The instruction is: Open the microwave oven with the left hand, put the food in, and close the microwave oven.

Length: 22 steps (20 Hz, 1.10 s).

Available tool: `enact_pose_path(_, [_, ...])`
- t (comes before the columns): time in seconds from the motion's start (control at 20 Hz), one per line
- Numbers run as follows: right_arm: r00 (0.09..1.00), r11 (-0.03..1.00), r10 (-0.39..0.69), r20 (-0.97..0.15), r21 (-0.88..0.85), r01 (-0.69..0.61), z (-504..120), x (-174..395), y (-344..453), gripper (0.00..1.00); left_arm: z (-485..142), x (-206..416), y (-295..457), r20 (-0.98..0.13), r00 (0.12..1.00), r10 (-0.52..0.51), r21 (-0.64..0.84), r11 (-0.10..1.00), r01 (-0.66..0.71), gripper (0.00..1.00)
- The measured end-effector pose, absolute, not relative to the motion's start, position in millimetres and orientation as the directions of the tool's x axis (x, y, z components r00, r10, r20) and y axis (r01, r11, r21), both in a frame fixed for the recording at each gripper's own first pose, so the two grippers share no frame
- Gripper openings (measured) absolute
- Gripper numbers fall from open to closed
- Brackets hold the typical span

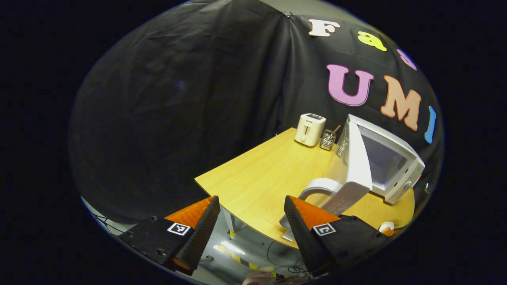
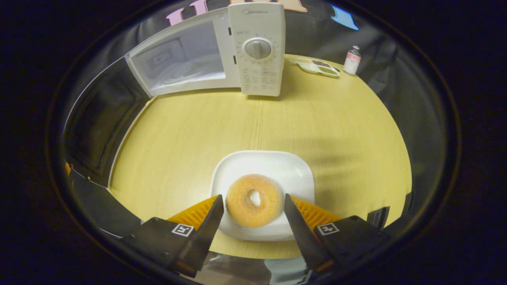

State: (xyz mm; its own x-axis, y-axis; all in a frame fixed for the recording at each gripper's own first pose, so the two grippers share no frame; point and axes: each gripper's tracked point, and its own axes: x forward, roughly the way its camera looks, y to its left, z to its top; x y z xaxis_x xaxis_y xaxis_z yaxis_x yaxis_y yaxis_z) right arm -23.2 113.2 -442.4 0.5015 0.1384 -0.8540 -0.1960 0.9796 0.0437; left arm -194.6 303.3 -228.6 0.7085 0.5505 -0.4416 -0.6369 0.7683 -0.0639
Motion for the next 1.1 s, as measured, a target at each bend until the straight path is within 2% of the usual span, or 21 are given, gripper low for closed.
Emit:
enact_pose_path(0.05, [0.497,0.981,0.132,-0.858,0.04,-0.192,-445,-23,115,0.94,-222,-194,308,-0.425,0.711,0.56,-0.077,0.76,-0.645,0.96])
enact_pose_path(0.15, [0.49,0.981,0.122,-0.863,0.029,-0.192,-448,-25,115,0.96,-214,-191,317,-0.402,0.713,0.575,-0.094,0.748,-0.657,0.96])
enact_pose_path(0.2, [0.496,0.982,0.117,-0.861,0.025,-0.188,-448,-24,115,0.83,-210,-190,321,-0.39,0.715,0.58,-0.096,0.747,-0.658,0.96])
enact_pose_path(0.25, [0.496,0.982,0.12,-0.86,0.028,-0.188,-447,-25,116,0.83,-207,-188,323,-0.382,0.718,0.581,-0.096,0.748,-0.656,0.96])
enact_pose_path(0.3, [0.49,0.98,0.123,-0.863,0.028,-0.198,-449,-26,118,0.77,-207,-186,326,-0.377,0.72,0.582,-0.092,0.75,-0.655,0.96])
enact_pose_path(0.35, [0.496,0.98,0.117,-0.861,0.017,-0.201,-446,-26,118,0.77,-207,-183,328,-0.375,0.722,0.582,-0.086,0.754,-0.652,0.96])
enact_pose_path(0.4, [0.499,0.979,0.11,-0.86,0.007,-0.202,-446,-26,119,0.68,-207,-181,329,-0.373,0.723,0.581,-0.079,0.757,-0.649,0.96])
enact_pose_path(0.75, [0.52,0.976,0.196,-0.832,0.113,-0.187,-413,-25,151,0.69,-218,-162,326,-0.39,0.742,0.545,-0.085,0.781,-0.618,0.96])
enact_pose_path(0.9, [0.518,0.948,0.314,-0.795,0.293,-0.125,-394,-27,186,0.69,-220,-155,328,-0.39,0.751,0.533,-0.091,0.789,-0.608,0.96])
enact_pose_path(1.05, [0.535,0.87,0.442,-0.72,0.489,-0.059,-368,-22,229,0.69,-227,-148,327,-0.403,0.763,0.506,-0.13,0.794,-0.594,0.96])
enact_pose_path(1.1, [0.543,0.845,0.47,-0.696,0.533,-0.048,-362,-20,242,0.74,-231,-147,328,-0.409,0.763,0.5,-0.136,0.793,-0.593,0.96])
